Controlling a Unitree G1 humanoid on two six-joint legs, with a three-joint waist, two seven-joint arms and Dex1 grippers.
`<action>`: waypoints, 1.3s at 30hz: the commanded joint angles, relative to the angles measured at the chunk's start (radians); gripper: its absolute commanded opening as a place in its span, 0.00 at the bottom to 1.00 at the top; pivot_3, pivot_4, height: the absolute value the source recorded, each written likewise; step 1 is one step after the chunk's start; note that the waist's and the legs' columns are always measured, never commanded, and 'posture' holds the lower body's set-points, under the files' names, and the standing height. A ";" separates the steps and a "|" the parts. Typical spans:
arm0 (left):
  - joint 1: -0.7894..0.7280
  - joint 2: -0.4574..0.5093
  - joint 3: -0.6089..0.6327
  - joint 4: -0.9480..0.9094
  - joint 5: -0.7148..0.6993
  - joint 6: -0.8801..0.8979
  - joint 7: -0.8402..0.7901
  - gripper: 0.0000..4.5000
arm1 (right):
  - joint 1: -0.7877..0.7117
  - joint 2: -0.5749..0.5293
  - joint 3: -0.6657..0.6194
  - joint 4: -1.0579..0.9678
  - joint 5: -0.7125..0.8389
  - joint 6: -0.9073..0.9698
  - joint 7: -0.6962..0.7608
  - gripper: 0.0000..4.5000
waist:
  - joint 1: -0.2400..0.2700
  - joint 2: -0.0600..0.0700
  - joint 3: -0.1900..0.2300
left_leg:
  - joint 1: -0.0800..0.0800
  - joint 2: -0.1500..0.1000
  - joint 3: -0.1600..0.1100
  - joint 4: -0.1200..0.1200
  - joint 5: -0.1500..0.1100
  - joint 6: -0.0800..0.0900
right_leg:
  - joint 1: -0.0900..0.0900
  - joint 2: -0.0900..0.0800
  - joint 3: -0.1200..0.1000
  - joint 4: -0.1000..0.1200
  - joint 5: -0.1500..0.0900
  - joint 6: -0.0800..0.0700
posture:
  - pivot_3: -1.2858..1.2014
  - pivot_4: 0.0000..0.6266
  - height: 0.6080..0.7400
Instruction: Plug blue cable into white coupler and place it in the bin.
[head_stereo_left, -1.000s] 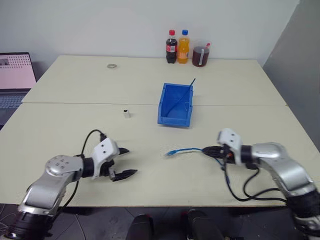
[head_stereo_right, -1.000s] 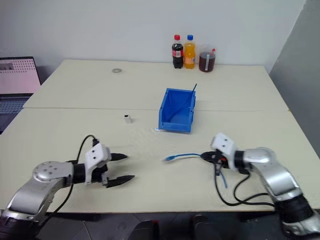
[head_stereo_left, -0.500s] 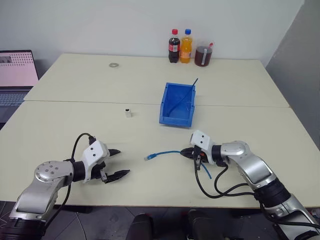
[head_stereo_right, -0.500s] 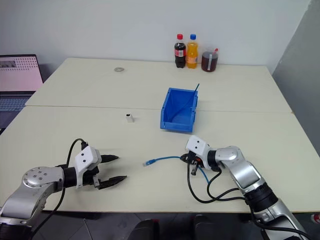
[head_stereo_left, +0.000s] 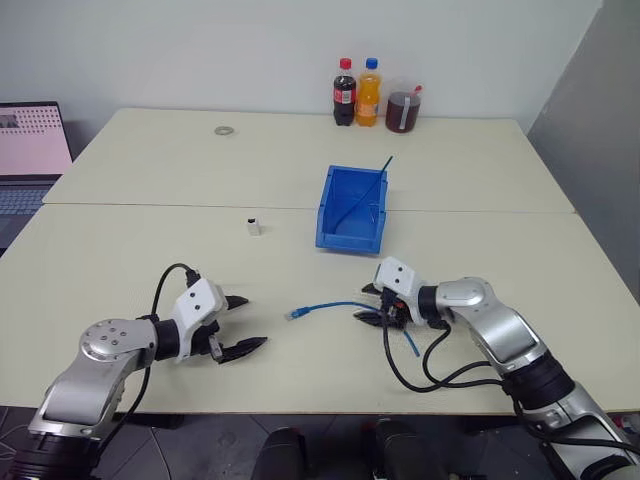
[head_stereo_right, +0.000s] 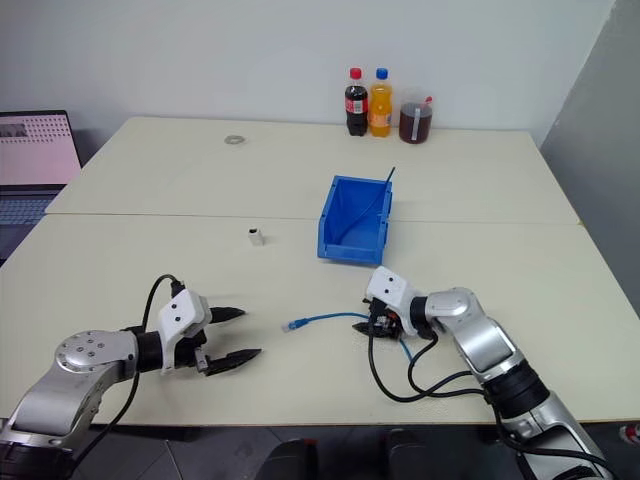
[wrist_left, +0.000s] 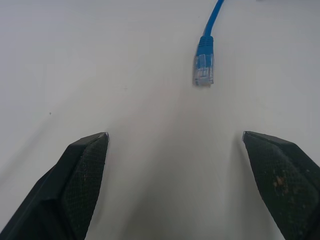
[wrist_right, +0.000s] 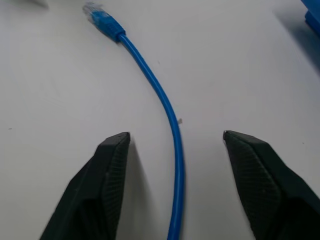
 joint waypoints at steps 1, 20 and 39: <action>-0.029 -0.016 -0.012 -0.046 -0.010 0.043 0.027 1.00 | 0.008 -0.070 -0.060 -0.147 0.094 0.037 0.087 0.94 | 0.001 0.000 0.000 | 0.000 0.000 -0.001 0.000 0.000 0.000 | 0.000 0.000 0.000 0.000 0.000 0.000 | 0.52 0.24 1.00; -0.124 -0.040 -0.201 -0.061 0.086 0.176 0.084 1.00 | 0.076 -0.153 -0.089 -0.283 0.126 0.038 0.050 0.99 | 0.000 -0.001 -0.001 | 0.001 -0.001 -0.003 0.000 0.000 0.000 | 0.002 0.001 0.000 0.000 0.000 0.001 | 0.52 0.24 1.00; -0.105 -0.059 -0.247 -0.094 0.099 0.255 0.124 0.08 | 0.105 -0.154 -0.118 -0.341 0.171 0.061 -0.003 1.00 | 0.000 0.000 -0.002 | 0.007 -0.001 -0.003 0.000 0.000 0.000 | 0.007 0.001 0.001 0.000 0.000 0.001 | 0.52 0.24 1.00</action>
